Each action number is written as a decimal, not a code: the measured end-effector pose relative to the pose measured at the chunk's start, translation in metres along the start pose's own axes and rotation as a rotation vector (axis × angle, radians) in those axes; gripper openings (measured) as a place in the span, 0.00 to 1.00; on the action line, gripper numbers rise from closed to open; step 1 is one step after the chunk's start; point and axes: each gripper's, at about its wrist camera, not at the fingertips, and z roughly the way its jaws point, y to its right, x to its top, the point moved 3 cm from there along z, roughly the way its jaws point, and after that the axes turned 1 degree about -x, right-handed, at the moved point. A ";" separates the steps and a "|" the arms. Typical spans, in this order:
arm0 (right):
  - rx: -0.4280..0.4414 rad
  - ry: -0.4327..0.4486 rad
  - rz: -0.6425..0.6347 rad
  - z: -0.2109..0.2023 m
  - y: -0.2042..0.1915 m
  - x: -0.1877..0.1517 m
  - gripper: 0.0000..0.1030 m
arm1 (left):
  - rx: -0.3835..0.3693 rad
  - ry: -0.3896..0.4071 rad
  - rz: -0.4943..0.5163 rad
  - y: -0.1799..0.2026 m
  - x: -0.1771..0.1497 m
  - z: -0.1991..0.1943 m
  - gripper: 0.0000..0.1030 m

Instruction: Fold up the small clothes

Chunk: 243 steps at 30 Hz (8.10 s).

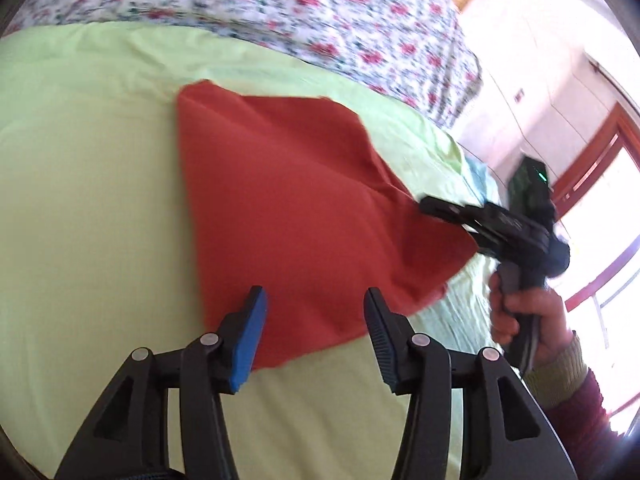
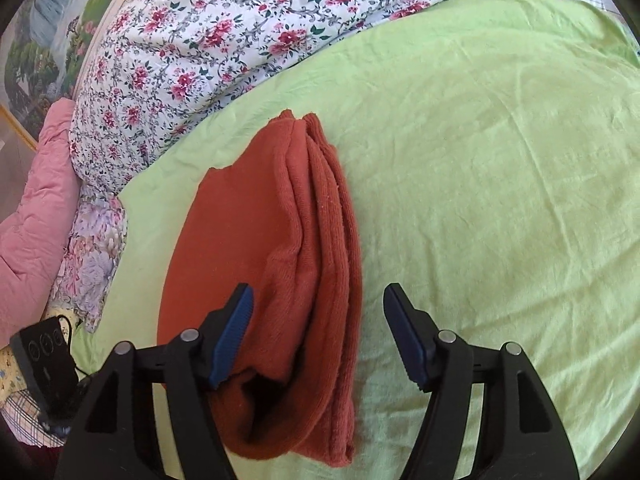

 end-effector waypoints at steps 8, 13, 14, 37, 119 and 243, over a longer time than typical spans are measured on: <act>-0.024 -0.018 -0.069 -0.008 -0.024 -0.013 0.26 | 0.039 0.002 -0.088 -0.035 0.016 0.007 0.53; 0.234 0.039 0.041 -0.032 -0.037 -0.005 0.01 | 0.042 -0.007 -0.102 -0.043 0.023 0.013 0.59; 0.187 0.042 0.035 -0.034 -0.034 -0.006 0.01 | 0.038 -0.012 -0.106 -0.045 0.024 0.015 0.61; 0.088 -0.144 0.061 0.063 -0.006 -0.008 0.41 | -0.044 -0.134 -0.147 -0.062 0.049 0.099 0.43; 0.086 -0.051 -0.106 0.019 -0.185 -0.161 0.23 | 0.248 0.050 0.040 -0.116 -0.160 -0.210 0.54; 0.057 -0.077 -0.144 0.108 -0.200 -0.113 0.26 | 0.249 0.016 -0.263 -0.261 0.029 -0.079 0.75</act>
